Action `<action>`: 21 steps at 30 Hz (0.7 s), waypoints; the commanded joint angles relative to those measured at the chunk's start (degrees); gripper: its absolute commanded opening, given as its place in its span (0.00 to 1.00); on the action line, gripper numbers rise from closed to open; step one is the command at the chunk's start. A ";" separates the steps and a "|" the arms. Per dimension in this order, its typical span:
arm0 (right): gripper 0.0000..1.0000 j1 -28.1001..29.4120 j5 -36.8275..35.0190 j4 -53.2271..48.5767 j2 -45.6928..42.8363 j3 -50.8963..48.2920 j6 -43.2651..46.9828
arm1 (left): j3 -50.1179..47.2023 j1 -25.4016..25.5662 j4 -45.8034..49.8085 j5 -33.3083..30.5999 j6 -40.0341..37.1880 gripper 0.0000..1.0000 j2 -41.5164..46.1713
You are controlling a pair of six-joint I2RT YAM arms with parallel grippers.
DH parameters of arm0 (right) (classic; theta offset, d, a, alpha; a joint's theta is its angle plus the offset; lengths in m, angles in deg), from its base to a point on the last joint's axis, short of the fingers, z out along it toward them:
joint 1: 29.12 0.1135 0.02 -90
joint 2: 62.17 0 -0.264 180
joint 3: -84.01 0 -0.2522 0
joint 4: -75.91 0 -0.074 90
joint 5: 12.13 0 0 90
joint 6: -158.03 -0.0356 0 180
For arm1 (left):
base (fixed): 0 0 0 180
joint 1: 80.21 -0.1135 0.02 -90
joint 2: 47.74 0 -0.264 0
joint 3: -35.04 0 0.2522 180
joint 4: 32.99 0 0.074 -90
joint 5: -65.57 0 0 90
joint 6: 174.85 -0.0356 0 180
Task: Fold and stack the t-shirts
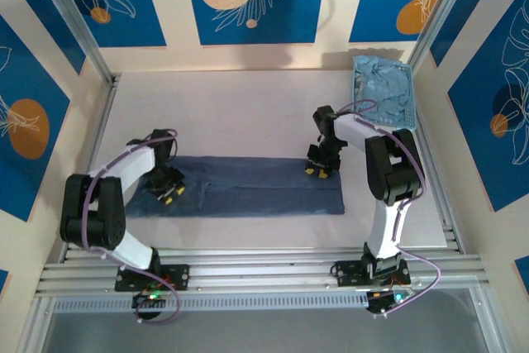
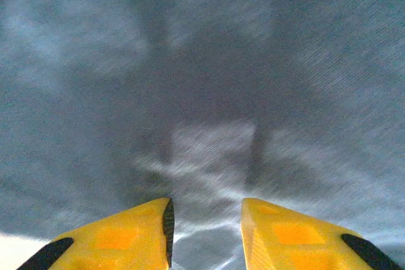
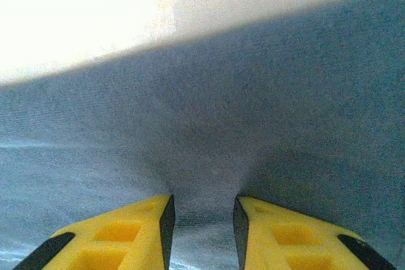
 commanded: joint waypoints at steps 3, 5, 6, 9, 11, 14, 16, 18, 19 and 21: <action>0.34 -2.85 -1.50 -4.60 3.02 2.09 -1.49 | 12.32 0.81 -3.52 1.22 -0.14 0.32 -13.53; 0.34 -3.90 -1.71 -5.57 3.05 2.58 -2.01 | 19.81 0.89 -3.50 1.40 -1.19 0.32 -19.59; 0.34 -4.40 -1.90 -6.09 2.85 2.58 -2.48 | 24.23 1.03 -3.41 1.49 -1.67 0.32 -22.82; 0.34 -5.60 -1.86 -6.76 1.06 1.37 -4.82 | 39.29 1.97 -3.06 2.02 -2.89 0.32 -32.68; 0.34 -6.01 -0.89 -6.88 -0.34 -0.20 -7.05 | 50.67 3.08 -2.57 3.48 -3.59 0.32 -39.50; 0.34 -4.63 0.46 -7.14 -2.61 -3.07 -10.41 | 68.82 5.27 -0.82 6.04 -3.64 0.33 -50.39; 0.34 -2.22 1.35 -7.22 -3.99 -5.27 -12.71 | 80.35 6.78 0.46 8.35 -2.57 0.33 -57.49; 0.34 0.81 2.26 -6.83 -5.14 -7.24 -14.99 | 89.02 8.08 1.34 10.00 -0.95 0.33 -63.09; 0.34 2.65 2.75 -6.71 -5.47 -8.03 -16.17 | 92.09 8.74 0.76 10.65 -0.29 0.33 -65.25; 0.34 6.16 4.20 -5.99 -5.66 -9.17 -18.42 | 93.65 9.76 -2.64 11.63 1.08 0.34 -67.09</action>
